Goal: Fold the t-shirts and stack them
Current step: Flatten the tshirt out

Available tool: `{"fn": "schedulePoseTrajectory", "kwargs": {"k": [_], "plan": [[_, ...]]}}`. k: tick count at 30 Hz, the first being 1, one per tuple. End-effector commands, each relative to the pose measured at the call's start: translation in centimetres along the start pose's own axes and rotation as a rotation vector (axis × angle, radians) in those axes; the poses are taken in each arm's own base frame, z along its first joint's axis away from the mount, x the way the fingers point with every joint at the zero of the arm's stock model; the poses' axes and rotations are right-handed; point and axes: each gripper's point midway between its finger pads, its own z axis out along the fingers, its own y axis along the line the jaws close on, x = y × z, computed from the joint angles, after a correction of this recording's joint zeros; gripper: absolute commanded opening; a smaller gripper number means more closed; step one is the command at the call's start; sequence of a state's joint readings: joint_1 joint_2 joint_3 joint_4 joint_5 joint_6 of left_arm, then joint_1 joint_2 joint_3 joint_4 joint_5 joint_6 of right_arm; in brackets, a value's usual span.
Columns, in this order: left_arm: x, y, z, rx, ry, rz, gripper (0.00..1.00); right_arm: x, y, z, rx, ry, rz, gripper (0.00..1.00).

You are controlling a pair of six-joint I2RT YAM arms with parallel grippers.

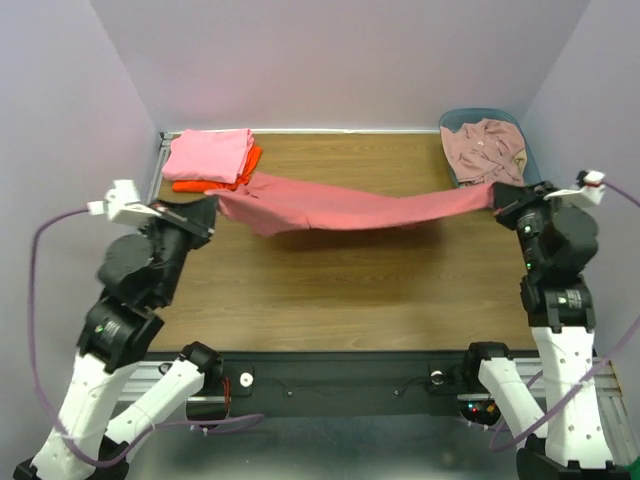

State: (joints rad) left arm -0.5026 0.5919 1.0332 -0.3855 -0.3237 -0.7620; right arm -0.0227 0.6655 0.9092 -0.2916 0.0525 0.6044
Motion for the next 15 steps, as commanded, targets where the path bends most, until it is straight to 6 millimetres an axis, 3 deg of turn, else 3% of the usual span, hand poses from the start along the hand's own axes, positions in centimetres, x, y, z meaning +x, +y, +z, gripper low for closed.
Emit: {"fn": "schedulePoseTrajectory", "kwargs": {"k": [1, 2, 3, 6, 7, 8, 9, 12, 15], "plan": [[-8.2, -5.5, -3.9, 0.154, -0.197, -0.008, 0.00, -8.5, 4.4, -3.8, -0.066, -0.206, -0.053, 0.00], [-10.8, -7.3, -5.7, 0.208, -0.249, -0.014, 0.00, -9.5, 5.1, -4.2, -0.080, -0.223, -0.055, 0.00], [-11.8, -8.2, -6.4, 0.234, -0.264, -0.011, 0.00, -12.0, 7.0, -5.9, -0.124, -0.277, -0.056, 0.00], [-16.2, -11.5, -10.3, 0.352, -0.349, -0.013, 0.00, -14.6, 8.9, -7.8, -0.165, -0.321, -0.060, 0.00], [-18.3, -13.0, -12.7, 0.416, -0.392, -0.022, 0.00, -16.3, 10.1, -9.4, -0.192, -0.361, -0.062, 0.00], [-18.1, -13.1, -12.6, 0.421, -0.387, -0.007, 0.00, -17.1, 10.5, -10.1, -0.202, -0.380, -0.062, 0.00], [-20.2, -14.1, -14.8, 0.463, -0.437, -0.010, 0.00, -17.8, 11.0, -11.0, -0.216, -0.398, -0.061, 0.00], [-23.2, -15.7, -18.5, 0.529, -0.508, -0.015, 0.00, -20.3, 12.9, -14.7, -0.270, -0.460, -0.061, 0.00], [-24.8, -16.8, -20.8, 0.582, -0.538, -0.009, 0.00, -21.8, 14.2, -17.9, -0.319, -0.498, -0.057, 0.00]]}}
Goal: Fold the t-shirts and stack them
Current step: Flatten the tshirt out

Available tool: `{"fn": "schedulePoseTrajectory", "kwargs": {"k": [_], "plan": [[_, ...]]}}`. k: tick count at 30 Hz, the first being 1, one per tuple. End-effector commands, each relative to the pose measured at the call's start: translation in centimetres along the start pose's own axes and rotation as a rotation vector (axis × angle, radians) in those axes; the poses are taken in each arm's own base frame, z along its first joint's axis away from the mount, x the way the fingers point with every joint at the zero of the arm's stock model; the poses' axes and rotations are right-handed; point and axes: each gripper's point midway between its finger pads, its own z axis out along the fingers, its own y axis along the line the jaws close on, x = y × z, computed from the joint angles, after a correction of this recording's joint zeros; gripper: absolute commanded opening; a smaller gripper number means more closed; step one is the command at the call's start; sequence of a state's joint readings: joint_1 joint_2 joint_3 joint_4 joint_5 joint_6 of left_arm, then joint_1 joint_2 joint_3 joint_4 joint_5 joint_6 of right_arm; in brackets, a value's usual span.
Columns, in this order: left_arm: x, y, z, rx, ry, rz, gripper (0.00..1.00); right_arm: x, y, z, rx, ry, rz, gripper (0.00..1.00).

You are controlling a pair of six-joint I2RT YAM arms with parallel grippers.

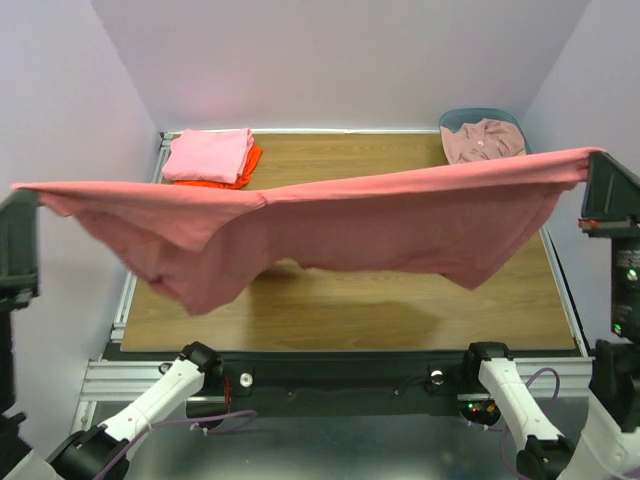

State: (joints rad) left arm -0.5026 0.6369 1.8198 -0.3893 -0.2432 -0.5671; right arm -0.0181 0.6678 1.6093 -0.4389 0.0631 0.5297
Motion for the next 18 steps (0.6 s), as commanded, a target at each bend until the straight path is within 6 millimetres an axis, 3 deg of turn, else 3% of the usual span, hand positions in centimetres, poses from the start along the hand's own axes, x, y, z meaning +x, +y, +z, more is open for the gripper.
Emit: {"fn": "schedulePoseTrajectory", "kwargs": {"k": [1, 3, 6, 10, 11, 13, 14, 15, 16, 17, 18], "plan": [[-2.9, -2.8, 0.4, 0.084, -0.059, 0.047, 0.00, -2.9, 1.6, -2.1, -0.025, -0.044, -0.016, 0.00], [-3.5, -3.3, 0.6, 0.095, -0.070, 0.047, 0.00, -4.3, 2.2, -2.8, -0.038, -0.074, -0.014, 0.00], [-3.2, -3.1, 1.8, 0.076, -0.070, 0.059, 0.00, -4.1, 1.9, -2.2, -0.018, -0.071, -0.015, 0.00], [-0.8, -0.2, 4.8, -0.049, -0.059, 0.107, 0.00, -0.7, 0.0, 0.3, 0.030, 0.017, -0.019, 0.00], [1.4, 2.3, 6.2, -0.138, -0.037, 0.138, 0.00, 1.6, -1.4, 1.6, 0.070, 0.069, -0.018, 0.00], [3.5, 4.5, 7.7, -0.208, -0.033, 0.155, 0.00, 3.9, -2.9, 2.7, 0.107, 0.113, -0.023, 0.00], [4.8, 5.7, 8.3, -0.242, -0.020, 0.166, 0.00, 6.4, -4.7, 3.8, 0.145, 0.154, -0.028, 0.01], [7.9, 7.9, 9.6, -0.292, 0.020, 0.202, 0.00, 8.0, -5.8, 4.5, 0.170, 0.180, -0.034, 0.00], [9.5, 9.1, 10.1, -0.320, 0.043, 0.220, 0.00, 9.7, -6.9, 5.1, 0.192, 0.207, -0.039, 0.00], [12.9, 12.1, 11.0, -0.398, 0.095, 0.263, 0.00, 12.3, -8.4, 5.6, 0.215, 0.247, -0.046, 0.00], [14.4, 13.6, 11.5, -0.435, 0.105, 0.286, 0.00, 14.8, -9.9, 6.2, 0.239, 0.295, -0.050, 0.00]]}}
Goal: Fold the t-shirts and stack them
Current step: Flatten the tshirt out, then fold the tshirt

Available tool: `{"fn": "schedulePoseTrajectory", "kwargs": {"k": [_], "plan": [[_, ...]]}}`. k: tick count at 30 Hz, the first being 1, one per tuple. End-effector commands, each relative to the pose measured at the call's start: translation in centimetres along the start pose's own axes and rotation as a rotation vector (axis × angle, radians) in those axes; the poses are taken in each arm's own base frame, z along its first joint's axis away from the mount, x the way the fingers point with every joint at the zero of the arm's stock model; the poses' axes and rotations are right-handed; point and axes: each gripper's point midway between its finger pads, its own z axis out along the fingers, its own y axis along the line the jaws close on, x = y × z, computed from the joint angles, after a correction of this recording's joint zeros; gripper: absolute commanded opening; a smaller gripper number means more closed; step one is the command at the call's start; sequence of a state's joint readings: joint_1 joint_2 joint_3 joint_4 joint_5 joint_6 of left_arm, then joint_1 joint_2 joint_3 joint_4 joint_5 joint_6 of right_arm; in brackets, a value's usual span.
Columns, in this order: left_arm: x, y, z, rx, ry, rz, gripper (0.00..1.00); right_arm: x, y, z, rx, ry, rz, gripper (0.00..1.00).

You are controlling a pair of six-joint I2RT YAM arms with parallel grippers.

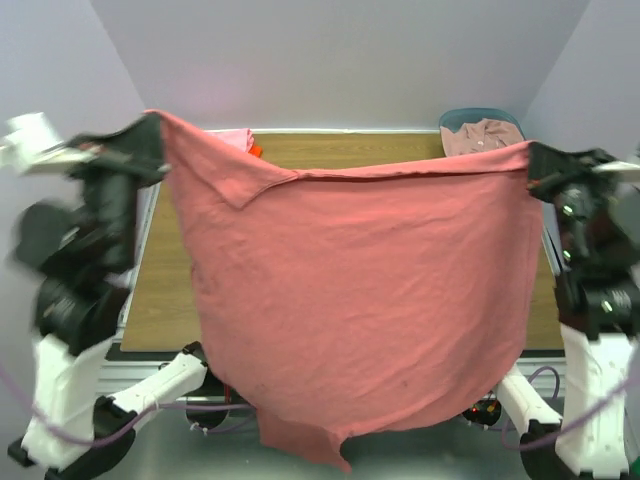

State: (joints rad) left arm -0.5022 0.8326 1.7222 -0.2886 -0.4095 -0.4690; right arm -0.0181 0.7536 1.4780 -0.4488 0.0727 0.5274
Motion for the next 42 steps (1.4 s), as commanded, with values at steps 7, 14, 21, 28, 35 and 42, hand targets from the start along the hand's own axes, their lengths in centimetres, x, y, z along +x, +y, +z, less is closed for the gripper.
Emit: {"fn": "schedulePoseTrajectory", "kwargs": {"k": [7, 14, 21, 28, 35, 42], "plan": [[25.2, 18.9, 11.8, -0.410, 0.326, 0.269, 0.00, 22.1, -13.4, 8.9, 0.257, 0.357, -0.024, 0.01], [40.2, 30.6, 16.1, -0.520, 0.638, 0.342, 0.00, 33.6, -19.8, 14.8, 0.352, 0.542, -0.045, 0.00], [43.4, 33.4, 17.4, -0.562, 0.678, 0.363, 0.00, 37.6, -21.1, 16.9, 0.333, 0.625, -0.060, 0.00], [42.0, 32.6, 15.1, -0.570, 0.686, 0.335, 0.00, 38.3, -21.0, 16.1, 0.318, 0.660, -0.059, 0.00], [39.9, 31.2, 7.8, -0.592, 0.707, 0.240, 0.00, 36.7, -21.0, 12.9, 0.357, 0.673, -0.072, 0.00], [37.8, 29.6, -1.1, -0.595, 0.700, 0.136, 0.00, 35.1, -21.1, 9.0, 0.409, 0.691, -0.094, 0.01]]}}
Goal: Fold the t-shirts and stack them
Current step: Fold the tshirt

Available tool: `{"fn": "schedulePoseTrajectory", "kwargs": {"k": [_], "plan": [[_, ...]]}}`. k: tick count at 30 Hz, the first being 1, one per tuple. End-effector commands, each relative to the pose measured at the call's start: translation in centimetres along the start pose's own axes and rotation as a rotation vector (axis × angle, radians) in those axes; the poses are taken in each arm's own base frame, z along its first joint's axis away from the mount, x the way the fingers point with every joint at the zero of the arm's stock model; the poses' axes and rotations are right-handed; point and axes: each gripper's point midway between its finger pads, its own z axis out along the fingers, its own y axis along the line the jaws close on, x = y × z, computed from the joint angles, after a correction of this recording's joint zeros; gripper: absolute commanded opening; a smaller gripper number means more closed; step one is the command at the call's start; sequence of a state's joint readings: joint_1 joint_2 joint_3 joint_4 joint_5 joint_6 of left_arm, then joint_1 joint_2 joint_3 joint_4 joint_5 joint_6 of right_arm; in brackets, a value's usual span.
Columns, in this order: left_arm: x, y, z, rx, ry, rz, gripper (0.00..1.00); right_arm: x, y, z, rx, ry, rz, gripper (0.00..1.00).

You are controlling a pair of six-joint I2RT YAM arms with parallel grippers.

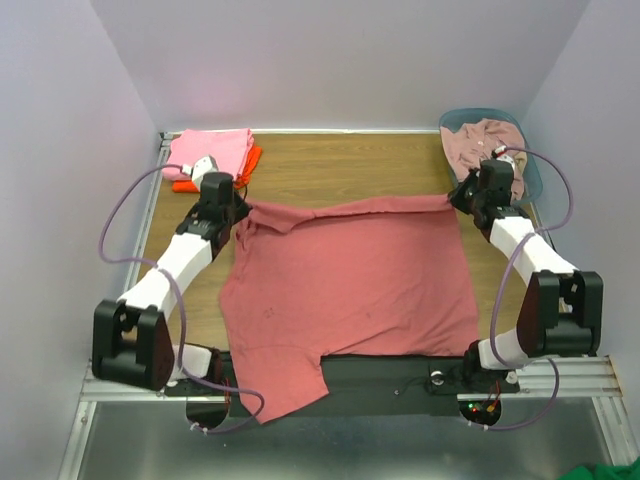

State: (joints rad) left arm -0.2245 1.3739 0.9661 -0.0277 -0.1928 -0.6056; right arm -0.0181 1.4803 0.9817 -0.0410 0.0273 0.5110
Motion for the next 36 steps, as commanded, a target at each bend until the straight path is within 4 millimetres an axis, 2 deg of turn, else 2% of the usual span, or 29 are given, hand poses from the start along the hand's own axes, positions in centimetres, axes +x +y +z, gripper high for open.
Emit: {"fn": "schedulePoseTrajectory", "kwargs": {"k": [1, 7, 9, 13, 18, 19, 23, 27, 29, 30, 32, 33, 35, 36], "plan": [[1.4, 0.5, -3.8, 0.055, -0.023, -0.098, 0.00, -0.5, -0.8, -2.4, 0.039, -0.026, -0.024, 0.01], [5.1, 3.3, -9.4, 0.054, 0.013, -0.239, 0.00, 0.8, -2.6, -4.3, 0.103, -0.010, -0.022, 0.00], [6.2, 4.4, -11.1, 0.042, 0.028, -0.300, 0.00, 0.8, -2.7, -4.9, 0.104, -0.013, -0.012, 0.00], [7.0, 6.3, -13.1, 0.006, 0.024, -0.352, 0.00, 0.8, -2.8, -5.7, 0.109, -0.016, -0.009, 0.00], [9.0, 6.7, -13.8, 0.025, 0.087, -0.359, 0.00, 0.4, -2.9, -6.4, 0.123, -0.018, -0.027, 0.01], [10.4, 7.7, -13.6, -0.012, 0.122, -0.357, 0.00, 0.5, -3.0, -6.5, 0.125, -0.018, -0.027, 0.00], [13.9, 9.4, -13.5, -0.071, 0.215, -0.388, 0.00, 1.2, -4.0, -6.4, 0.160, -0.006, -0.040, 0.00], [14.8, 9.0, -14.1, -0.042, 0.232, -0.414, 0.00, 3.0, -5.6, -6.2, 0.214, 0.028, -0.026, 0.00], [15.1, 9.0, -14.3, -0.043, 0.242, -0.411, 0.14, 4.2, -6.4, -6.2, 0.239, 0.050, -0.021, 0.01], [15.2, 9.1, -14.3, -0.048, 0.244, -0.413, 0.31, 4.4, -6.9, -6.2, 0.259, 0.047, -0.016, 0.04], [15.1, 9.0, -14.5, -0.054, 0.251, -0.413, 0.47, 5.0, -7.6, -6.2, 0.283, 0.055, -0.015, 0.15], [14.8, 9.1, -14.8, -0.063, 0.250, -0.408, 0.59, 5.1, -7.9, -6.1, 0.300, 0.057, -0.015, 0.31], [14.1, 9.0, -15.3, -0.068, 0.239, -0.399, 0.66, 5.1, -8.1, -6.2, 0.313, 0.061, -0.018, 0.44], [13.6, 9.0, -15.6, -0.074, 0.229, -0.403, 0.77, 4.8, -7.9, -6.3, 0.315, 0.060, -0.019, 0.59]]}}
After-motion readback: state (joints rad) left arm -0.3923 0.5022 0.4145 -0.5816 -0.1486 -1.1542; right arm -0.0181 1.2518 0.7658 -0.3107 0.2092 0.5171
